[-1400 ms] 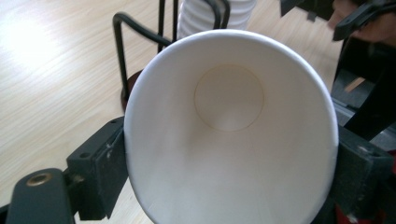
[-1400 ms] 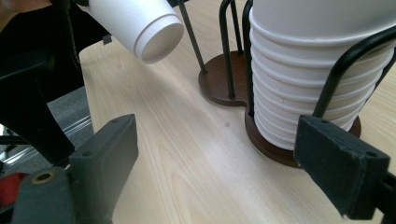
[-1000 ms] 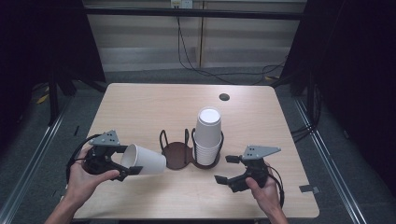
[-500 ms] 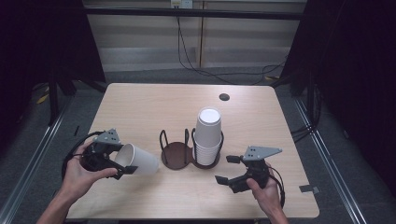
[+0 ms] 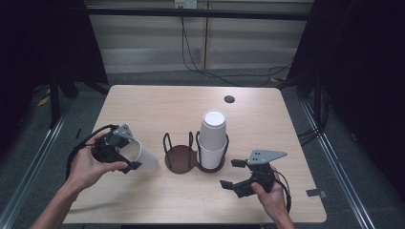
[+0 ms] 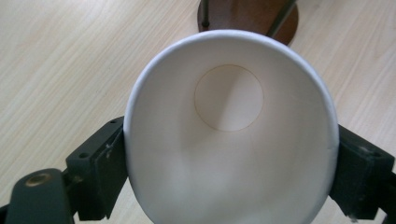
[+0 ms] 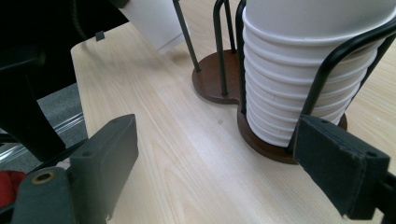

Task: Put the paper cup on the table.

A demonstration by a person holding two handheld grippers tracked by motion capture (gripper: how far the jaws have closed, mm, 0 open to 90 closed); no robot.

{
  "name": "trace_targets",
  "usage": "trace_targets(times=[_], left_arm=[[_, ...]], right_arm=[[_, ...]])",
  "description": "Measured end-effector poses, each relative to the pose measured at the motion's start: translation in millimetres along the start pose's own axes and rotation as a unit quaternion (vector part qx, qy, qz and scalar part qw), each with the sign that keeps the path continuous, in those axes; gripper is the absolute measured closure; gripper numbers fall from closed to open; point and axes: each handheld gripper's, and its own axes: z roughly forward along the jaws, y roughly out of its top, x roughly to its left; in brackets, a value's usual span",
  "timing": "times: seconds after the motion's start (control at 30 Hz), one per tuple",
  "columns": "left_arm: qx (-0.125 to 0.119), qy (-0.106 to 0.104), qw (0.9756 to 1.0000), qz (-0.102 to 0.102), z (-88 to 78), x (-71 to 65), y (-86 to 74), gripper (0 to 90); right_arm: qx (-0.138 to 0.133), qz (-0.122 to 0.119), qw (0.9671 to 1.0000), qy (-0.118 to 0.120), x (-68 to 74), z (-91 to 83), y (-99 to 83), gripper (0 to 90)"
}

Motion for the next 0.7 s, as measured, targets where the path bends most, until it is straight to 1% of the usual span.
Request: trace_targets(times=[0.13, 0.2, 0.23, 0.27, 0.3, 0.33, 0.4, 0.47, 0.5, 0.53, 0.6, 0.63, 0.67, 0.7], left_arm=[[0.009, -0.002, 0.9999, -0.008, 2.9, 10.0, 6.1, 12.9], [0.014, -0.008, 0.9998, -0.008, 3.5, 14.1, 10.0, 12.6], [0.014, -0.01, 0.9997, -0.014, 4.7, 14.8, 12.3, 12.6], [0.03, -0.004, 0.9995, -0.008, 6.1, 16.0, 15.9, 12.6], [0.038, 0.004, 0.9993, -0.002, 7.3, 17.2, 18.6, 12.5], [0.042, 0.005, 0.9991, -0.002, 8.9, 18.5, 21.0, 12.4], [0.046, 0.005, 0.9989, -0.003, 11.8, 21.6, 24.8, 12.2], [0.058, 0.0, 0.9983, -0.005, 15.5, 24.0, 28.9, 11.7], [0.054, 0.0, 0.9985, -0.011, 17.5, 24.5, 30.4, 11.5], [0.054, 0.002, 0.9985, -0.009, 19.4, 25.6, 32.1, 11.5], [0.064, 0.003, 0.9979, -0.01, 23.2, 27.4, 35.3, 11.5], [0.07, 0.006, 0.9975, -0.007, 25.1, 28.2, 36.9, 11.4], [0.072, 0.012, 0.9973, -0.003, 25.4, 29.2, 38.5, 11.4], [0.069, 0.014, 0.9975, -0.009, 25.4, 29.7, 39.7, 11.3]], right_arm=[[0.001, 0.0, 1.0, 0.0, -0.7, 0.5, -0.2, 14.3], [0.002, 0.001, 1.0, 0.0, -0.8, 1.1, -0.5, 14.3], [0.003, 0.001, 1.0, 0.0, -0.8, 1.5, -0.5, 14.3], [0.004, 0.001, 1.0, 0.001, -0.7, 1.9, -0.5, 14.3], [0.005, 0.0, 1.0, 0.001, -0.7, 2.6, -0.6, 14.3], [0.006, -0.001, 1.0, 0.002, -0.5, 2.9, -0.7, 14.3], [0.008, 0.0, 1.0, 0.003, 0.0, 3.2, -0.7, 14.3], [0.009, -0.001, 1.0, 0.003, -0.3, 3.2, -0.8, 14.3], [0.009, 0.002, 0.9999, 0.003, -0.6, 3.4, -0.9, 14.3], [0.012, 0.004, 0.9999, 0.001, -1.2, 3.8, -1.3, 14.3], [0.014, 0.006, 0.9999, 0.002, -1.4, 4.9, -2.0, 14.3], [0.017, 0.005, 0.9998, 0.003, -1.3, 5.4, -2.1, 14.3], [0.018, 0.002, 0.9998, 0.004, -1.2, 5.9, -2.0, 14.3], [0.017, 0.002, 0.9998, 0.005, -0.9, 5.9, -1.9, 14.3]])
